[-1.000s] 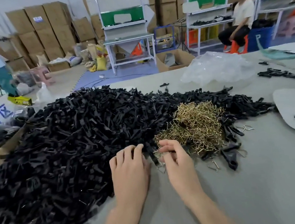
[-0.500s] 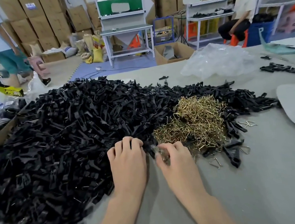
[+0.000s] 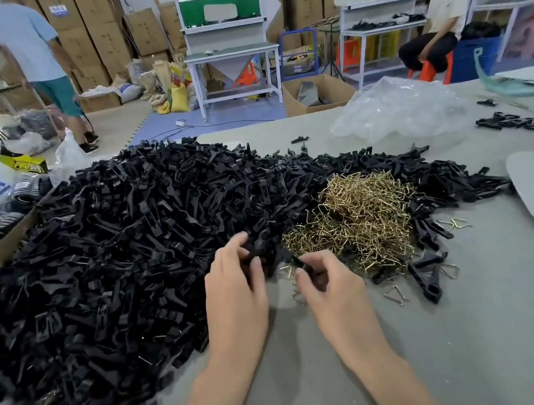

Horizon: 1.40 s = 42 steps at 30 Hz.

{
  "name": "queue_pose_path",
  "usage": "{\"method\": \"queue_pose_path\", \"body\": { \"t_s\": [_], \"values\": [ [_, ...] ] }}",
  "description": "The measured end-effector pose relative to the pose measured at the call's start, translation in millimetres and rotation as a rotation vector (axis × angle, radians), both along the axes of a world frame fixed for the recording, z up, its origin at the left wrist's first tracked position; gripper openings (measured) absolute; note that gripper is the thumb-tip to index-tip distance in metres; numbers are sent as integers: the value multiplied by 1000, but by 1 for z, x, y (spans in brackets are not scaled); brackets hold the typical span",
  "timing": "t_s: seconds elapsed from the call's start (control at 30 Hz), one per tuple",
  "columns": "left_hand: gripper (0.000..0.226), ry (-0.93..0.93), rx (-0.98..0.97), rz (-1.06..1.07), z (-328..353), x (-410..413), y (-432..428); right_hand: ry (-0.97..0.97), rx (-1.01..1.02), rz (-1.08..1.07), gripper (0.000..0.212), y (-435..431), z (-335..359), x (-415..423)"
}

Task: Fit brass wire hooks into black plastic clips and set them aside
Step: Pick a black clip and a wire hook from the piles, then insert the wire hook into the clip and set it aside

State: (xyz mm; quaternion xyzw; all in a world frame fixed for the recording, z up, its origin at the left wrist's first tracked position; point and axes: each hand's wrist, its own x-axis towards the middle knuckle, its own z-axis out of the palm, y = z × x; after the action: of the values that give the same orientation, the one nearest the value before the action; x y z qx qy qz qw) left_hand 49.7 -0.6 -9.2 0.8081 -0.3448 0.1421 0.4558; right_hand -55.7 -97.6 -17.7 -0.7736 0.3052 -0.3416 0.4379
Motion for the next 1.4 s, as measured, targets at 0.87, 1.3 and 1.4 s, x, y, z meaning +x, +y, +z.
{"method": "queue_pose_path", "body": {
  "t_s": [0.87, 1.3, 1.4],
  "values": [
    [21, 835, -418, -352, 21, -16, 0, -422, 761, 264, 21, -16, 20, -9],
    [17, 799, -406, -470, 22, -35, -5, -468, 781, 318, 25, -15, 19, -11],
    [16, 787, -406, -467, 21, -35, -6, -460, 758, 284, 28, -16, 20, -11]
  ]
}}
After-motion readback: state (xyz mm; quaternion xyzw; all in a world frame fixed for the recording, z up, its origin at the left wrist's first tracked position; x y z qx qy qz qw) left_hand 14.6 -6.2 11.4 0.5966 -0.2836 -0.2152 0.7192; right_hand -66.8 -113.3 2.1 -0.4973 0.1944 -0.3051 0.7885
